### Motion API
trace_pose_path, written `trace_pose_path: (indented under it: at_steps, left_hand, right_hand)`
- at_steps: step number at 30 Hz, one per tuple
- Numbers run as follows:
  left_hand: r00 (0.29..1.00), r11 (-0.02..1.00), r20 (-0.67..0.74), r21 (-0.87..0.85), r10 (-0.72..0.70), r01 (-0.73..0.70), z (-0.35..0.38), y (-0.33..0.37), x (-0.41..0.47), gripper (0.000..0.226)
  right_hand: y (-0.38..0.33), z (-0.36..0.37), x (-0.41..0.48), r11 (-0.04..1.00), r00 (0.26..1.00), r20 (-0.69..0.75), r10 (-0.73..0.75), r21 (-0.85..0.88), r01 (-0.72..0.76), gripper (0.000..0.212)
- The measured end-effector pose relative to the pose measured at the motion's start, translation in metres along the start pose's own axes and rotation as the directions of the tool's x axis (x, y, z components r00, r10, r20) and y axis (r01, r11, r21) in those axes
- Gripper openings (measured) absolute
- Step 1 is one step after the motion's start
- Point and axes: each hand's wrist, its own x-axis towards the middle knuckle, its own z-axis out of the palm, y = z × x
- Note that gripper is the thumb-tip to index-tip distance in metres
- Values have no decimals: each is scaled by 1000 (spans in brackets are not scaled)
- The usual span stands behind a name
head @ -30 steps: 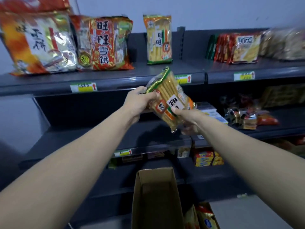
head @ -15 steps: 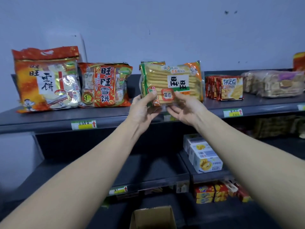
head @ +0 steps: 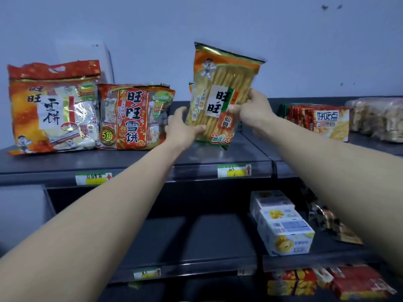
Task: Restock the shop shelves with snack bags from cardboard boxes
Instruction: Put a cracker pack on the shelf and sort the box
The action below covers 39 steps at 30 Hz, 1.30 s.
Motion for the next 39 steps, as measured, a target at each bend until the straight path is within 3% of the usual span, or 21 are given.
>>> trace_pose_path:
  at_steps: [4,11,16,20,25,34,39]
  left_hand:
    - [1000,1000,20,-7,-19,19,26,-8,22,51]
    - [996,995,-23,-53,-86,85,57,-38,59,40]
    - [994,995,-54,-53,-90,87,67,-44,83,43]
    - [991,996,-96,17,-90,92,75,-52,96,50]
    - [994,996,-69,24,-86,88,80,-63,108,52]
    - [998,994,-53,101,-41,47,84,-71,127,52]
    - [992,984,-106,156,-65,82,83,-71,129,41]
  right_hand:
    - [24,2,26,996,996,84,-31,-76,38,32]
    - [77,13,67,996,984,181,1,-84,14,35]
    - [111,26,84,950,964,231,135,-307,-59,25]
    - [130,32,98,947,968,203,147,-313,-78,26]
    - [148,40,116,943,969,178,173,-312,-111,44]
    - [152,47,125,913,966,177,187,-394,-104,49]
    - [148,47,123,913,964,202,172,-401,-78,36]
